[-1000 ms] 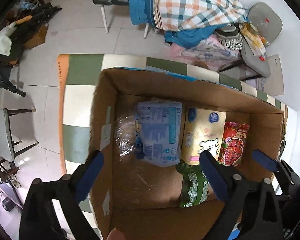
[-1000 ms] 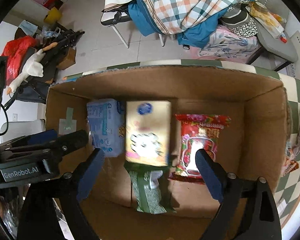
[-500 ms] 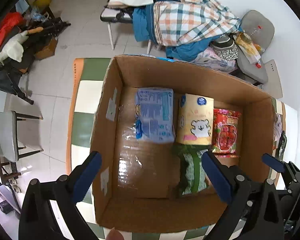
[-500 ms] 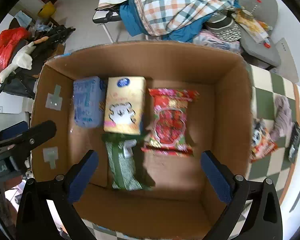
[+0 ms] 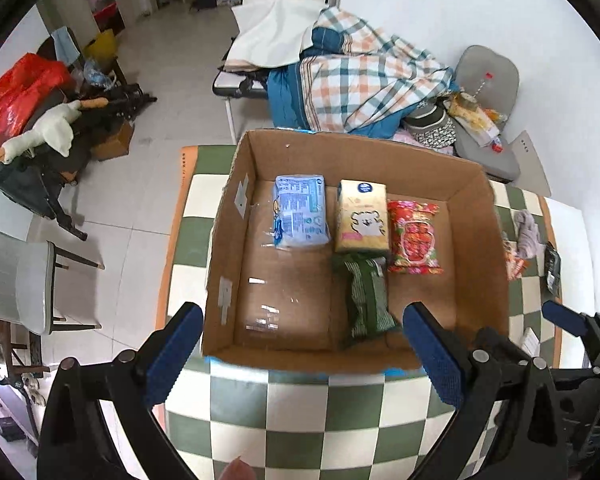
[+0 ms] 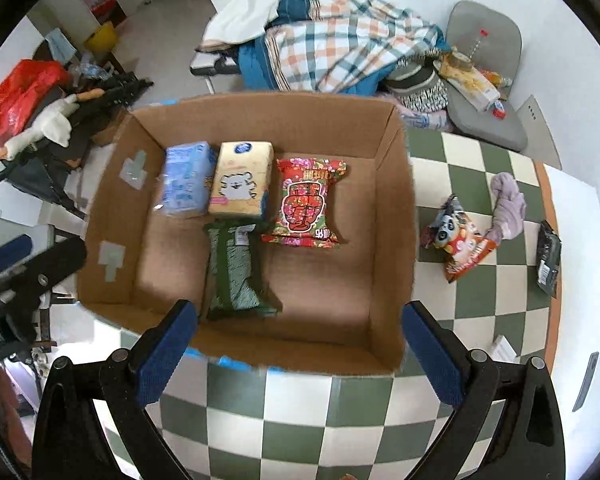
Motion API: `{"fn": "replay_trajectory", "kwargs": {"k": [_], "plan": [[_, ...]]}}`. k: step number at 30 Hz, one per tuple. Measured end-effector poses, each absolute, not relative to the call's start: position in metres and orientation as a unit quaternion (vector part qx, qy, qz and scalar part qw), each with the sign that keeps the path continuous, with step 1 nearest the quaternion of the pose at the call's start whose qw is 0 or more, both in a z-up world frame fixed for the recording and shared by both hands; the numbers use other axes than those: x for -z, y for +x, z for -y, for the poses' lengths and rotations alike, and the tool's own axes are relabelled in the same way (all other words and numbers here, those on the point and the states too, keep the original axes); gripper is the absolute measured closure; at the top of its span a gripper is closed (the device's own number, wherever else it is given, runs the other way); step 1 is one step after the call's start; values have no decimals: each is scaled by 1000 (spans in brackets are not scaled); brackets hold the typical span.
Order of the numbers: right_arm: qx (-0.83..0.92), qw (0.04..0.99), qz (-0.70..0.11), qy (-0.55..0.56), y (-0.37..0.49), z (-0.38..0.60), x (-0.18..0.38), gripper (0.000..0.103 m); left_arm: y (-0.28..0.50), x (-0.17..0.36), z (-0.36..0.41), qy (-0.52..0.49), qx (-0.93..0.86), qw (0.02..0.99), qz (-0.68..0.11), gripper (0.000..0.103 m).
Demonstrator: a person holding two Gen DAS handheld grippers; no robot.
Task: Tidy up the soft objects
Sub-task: 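Grasp the panda snack bag with the left tool while the right tool grasps the black bag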
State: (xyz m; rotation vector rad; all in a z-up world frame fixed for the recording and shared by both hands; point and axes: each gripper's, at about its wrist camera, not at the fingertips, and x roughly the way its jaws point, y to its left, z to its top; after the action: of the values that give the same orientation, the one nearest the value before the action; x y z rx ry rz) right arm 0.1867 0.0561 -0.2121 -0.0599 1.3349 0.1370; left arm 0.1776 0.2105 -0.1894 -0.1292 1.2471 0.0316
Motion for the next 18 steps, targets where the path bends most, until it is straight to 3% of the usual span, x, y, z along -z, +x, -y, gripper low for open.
{"fn": "replay_trajectory", "kwargs": {"k": [18], "plan": [[-122,805,-580,10,104,-27,125,0,111,117,-177,-43,-19,837,-545,1]]}}
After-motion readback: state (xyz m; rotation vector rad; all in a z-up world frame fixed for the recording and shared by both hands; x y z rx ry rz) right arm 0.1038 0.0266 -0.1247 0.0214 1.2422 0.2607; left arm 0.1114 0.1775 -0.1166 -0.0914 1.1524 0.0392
